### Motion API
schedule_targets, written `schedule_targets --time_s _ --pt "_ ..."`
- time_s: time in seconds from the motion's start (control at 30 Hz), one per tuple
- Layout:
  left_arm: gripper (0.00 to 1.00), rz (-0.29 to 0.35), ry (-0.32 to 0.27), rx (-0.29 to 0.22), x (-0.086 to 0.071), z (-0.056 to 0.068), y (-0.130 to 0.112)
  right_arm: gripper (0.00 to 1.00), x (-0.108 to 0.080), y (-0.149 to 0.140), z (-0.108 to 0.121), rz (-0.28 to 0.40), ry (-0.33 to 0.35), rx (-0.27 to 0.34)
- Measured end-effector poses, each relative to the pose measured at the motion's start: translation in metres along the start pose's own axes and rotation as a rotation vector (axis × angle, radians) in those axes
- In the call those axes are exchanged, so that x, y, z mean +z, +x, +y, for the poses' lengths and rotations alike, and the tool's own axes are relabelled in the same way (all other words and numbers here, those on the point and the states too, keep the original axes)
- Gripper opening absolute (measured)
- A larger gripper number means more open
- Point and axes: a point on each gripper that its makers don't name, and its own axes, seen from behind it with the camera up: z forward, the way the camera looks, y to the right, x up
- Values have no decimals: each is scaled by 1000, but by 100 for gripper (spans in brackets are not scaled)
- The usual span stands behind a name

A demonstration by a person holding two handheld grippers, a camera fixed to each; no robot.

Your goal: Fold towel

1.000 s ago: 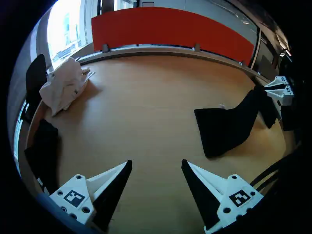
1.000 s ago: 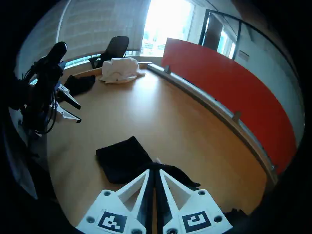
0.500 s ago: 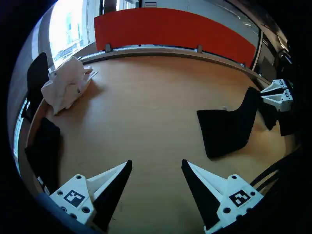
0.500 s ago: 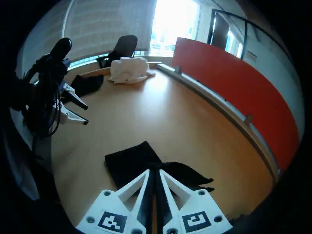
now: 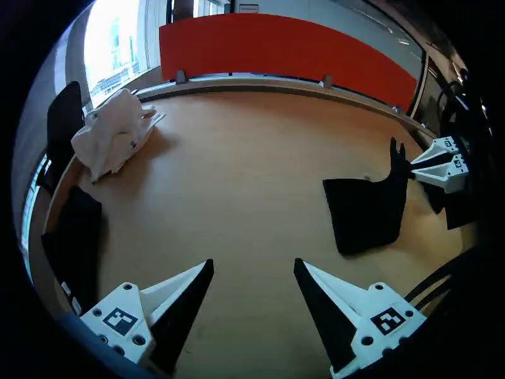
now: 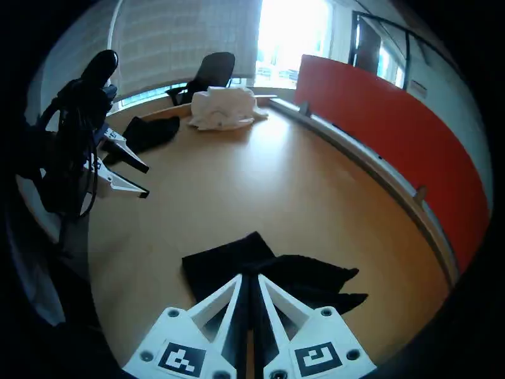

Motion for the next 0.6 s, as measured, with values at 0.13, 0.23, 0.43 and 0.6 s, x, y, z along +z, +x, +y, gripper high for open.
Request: schedule_targets --time_s 0.13,0.23,0.43,0.6 --pt "94 -1 6 -7 -3 -4 -3 6 18 -2 -14 -14 41 0" --pt "94 -3 11 -13 -5 -7 -6 6 32 -4 -26 -28 75 6" --pt "94 -8 20 -27 -8 -14 -11 6 55 -12 -41 -60 116 24" --pt "94 -7 20 -32 -9 -15 -12 6 59 -13 -44 -67 126 36"
